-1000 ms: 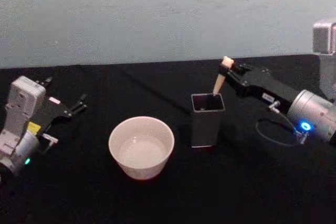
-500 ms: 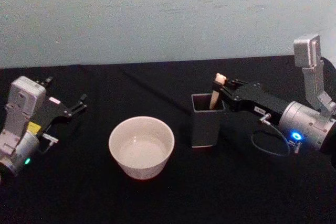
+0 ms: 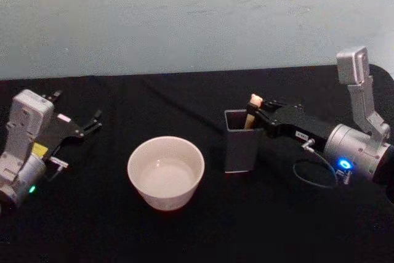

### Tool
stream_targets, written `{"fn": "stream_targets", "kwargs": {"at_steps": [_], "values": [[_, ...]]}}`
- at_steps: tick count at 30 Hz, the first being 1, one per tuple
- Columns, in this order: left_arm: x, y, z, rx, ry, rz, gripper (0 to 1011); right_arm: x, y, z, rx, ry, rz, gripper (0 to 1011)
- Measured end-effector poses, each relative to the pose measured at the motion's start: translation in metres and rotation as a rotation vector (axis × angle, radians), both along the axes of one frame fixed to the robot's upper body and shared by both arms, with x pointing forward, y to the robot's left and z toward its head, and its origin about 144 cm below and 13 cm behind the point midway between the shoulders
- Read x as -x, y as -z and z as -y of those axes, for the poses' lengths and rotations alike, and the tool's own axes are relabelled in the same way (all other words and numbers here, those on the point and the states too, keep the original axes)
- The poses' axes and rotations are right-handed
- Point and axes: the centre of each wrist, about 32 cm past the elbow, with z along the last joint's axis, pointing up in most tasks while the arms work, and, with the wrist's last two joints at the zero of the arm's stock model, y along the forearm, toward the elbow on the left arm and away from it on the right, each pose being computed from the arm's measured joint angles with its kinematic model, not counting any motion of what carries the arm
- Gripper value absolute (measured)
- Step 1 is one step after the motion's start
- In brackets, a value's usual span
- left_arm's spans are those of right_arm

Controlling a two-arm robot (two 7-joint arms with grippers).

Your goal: Pick up the stirring spoon with one hand, stir inside the cup, then place it back in its original position.

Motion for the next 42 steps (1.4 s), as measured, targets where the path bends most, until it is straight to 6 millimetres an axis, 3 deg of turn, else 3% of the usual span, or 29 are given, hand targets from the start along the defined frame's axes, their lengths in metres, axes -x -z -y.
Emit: {"fn": "stream_targets", "kwargs": {"at_steps": [34, 37, 42], "values": [[0.0, 0.0, 0.0, 0.0, 0.0, 0.0, 1001, 0.001, 0.0018, -0.0004, 0.015, 0.005, 0.001, 212], [0.0, 0.0, 0.0, 0.0, 0.0, 0.0, 1001, 0.001, 0.0018, -0.0003, 0.015, 0.005, 0.001, 242], [0.0, 0.0, 0.0, 0.0, 0.0, 0.0, 1001, 0.0011, 0.0018, -0.0003, 0.015, 0.005, 0.001, 413]]}}
